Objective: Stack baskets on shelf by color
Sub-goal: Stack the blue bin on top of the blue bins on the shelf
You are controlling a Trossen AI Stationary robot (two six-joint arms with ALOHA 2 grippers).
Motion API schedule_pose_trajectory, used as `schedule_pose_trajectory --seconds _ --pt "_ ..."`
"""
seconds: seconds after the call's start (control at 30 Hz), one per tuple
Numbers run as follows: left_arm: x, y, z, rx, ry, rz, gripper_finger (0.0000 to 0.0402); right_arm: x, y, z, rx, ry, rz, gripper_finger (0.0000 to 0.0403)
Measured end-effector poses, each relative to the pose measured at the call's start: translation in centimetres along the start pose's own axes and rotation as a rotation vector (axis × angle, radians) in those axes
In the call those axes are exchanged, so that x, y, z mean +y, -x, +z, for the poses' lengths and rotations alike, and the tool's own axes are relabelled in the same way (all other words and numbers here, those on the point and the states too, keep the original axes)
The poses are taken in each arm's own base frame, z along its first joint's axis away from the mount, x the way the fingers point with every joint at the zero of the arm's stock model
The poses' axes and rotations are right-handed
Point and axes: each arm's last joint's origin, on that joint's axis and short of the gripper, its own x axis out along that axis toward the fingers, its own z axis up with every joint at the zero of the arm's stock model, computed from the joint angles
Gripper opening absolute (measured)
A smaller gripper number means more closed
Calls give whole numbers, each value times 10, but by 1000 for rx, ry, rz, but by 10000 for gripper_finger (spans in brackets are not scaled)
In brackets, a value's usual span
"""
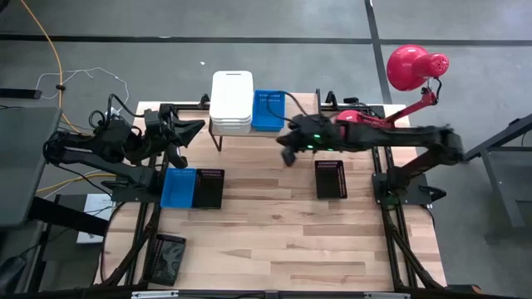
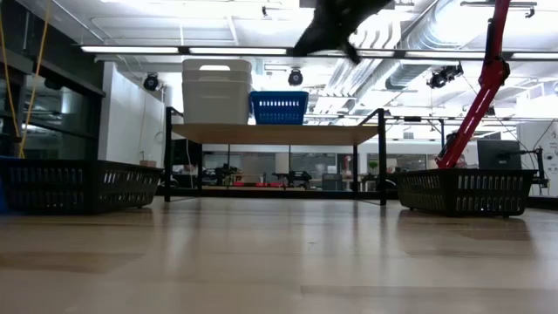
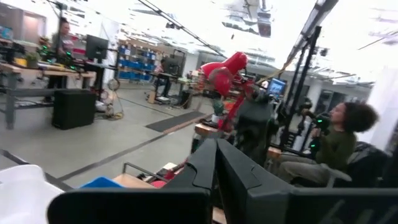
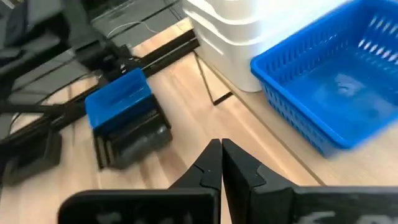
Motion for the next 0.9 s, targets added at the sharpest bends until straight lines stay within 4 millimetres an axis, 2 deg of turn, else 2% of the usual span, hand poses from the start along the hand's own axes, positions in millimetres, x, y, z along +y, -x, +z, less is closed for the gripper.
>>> schedule_pose_trajectory --seconds 0.17,0.27,0.37,0.53,0.67,0.77,0.9 --pt "-7 -6 -9 106 7 -90 38 6 57 -2 4 45 -51 0" --pt "-11 -8 -17 331 -29 -123 79 8 83 -5 -14 36 -86 0" --pt "-11 -7 -26 605 -89 -88 126 8 98 -7 -31 36 -127 0" --pt "3 6 -54 1083 -181 82 199 8 104 -10 -41 31 -165 0" --pt "21 18 -87 1438 -255 207 231 9 101 -11 -29 40 -168 0" --pt "31 21 -110 1576 -300 168 236 9 97 -12 -15 48 -169 0" --pt "42 19 -137 1665 -381 98 234 10 94 -13 -1 60 -174 0"
